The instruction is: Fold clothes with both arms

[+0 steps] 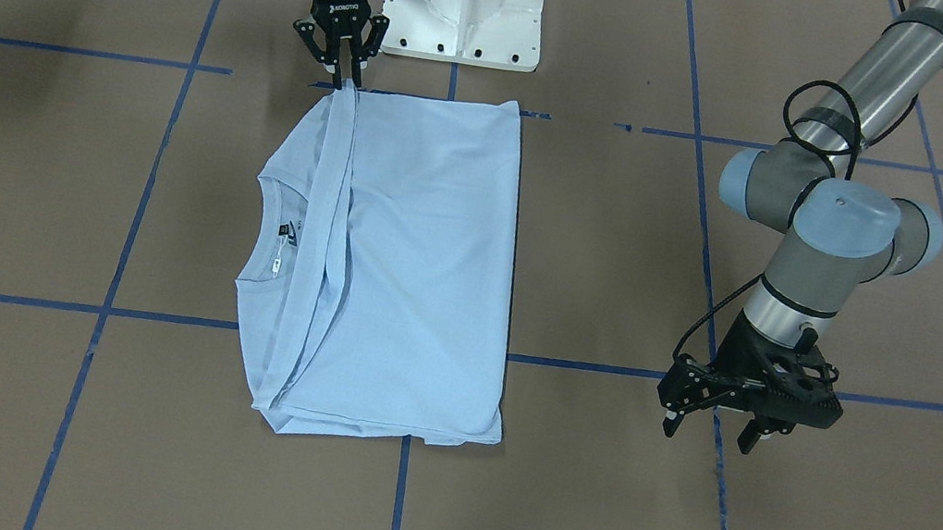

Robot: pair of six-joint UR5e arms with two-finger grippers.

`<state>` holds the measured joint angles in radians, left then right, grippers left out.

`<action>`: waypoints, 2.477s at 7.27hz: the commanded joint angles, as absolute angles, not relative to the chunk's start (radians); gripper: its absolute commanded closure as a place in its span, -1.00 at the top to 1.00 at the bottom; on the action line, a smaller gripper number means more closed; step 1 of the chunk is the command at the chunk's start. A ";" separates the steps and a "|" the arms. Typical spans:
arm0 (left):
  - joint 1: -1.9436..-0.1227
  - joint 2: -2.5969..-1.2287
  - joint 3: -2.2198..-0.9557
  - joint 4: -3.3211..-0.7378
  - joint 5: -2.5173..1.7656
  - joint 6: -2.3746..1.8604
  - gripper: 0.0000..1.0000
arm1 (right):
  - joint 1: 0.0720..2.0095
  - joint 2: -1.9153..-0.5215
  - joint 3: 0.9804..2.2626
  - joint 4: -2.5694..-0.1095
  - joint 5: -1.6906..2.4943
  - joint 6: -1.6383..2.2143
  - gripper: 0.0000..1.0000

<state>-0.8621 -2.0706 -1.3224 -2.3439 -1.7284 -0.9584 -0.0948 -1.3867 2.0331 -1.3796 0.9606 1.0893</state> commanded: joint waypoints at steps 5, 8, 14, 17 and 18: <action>-0.862 -2.071 -1.324 -2.344 -1.729 -0.959 1.00 | -0.061 -1.356 2.045 -1.370 0.962 1.089 -1.00; -0.862 -2.069 -1.322 -2.344 -1.727 -0.959 1.00 | -0.063 -1.458 2.088 -1.368 0.960 1.318 -1.00; -0.851 -2.069 -1.318 -2.344 -1.727 -0.959 1.00 | -0.198 -1.562 2.112 -1.370 0.868 1.692 -1.00; -0.847 -2.069 -1.319 -2.344 -1.727 -0.959 1.00 | -0.196 -1.549 2.117 -1.370 0.882 1.677 1.00; -0.847 -2.069 -1.319 -2.344 -1.727 -0.959 1.00 | -0.163 -1.543 2.114 -1.368 0.925 1.630 1.00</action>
<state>-0.8477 -2.0693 -1.3187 -2.3439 -1.7273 -0.9587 -0.1877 -1.5517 2.1142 -1.3695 0.8883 1.6689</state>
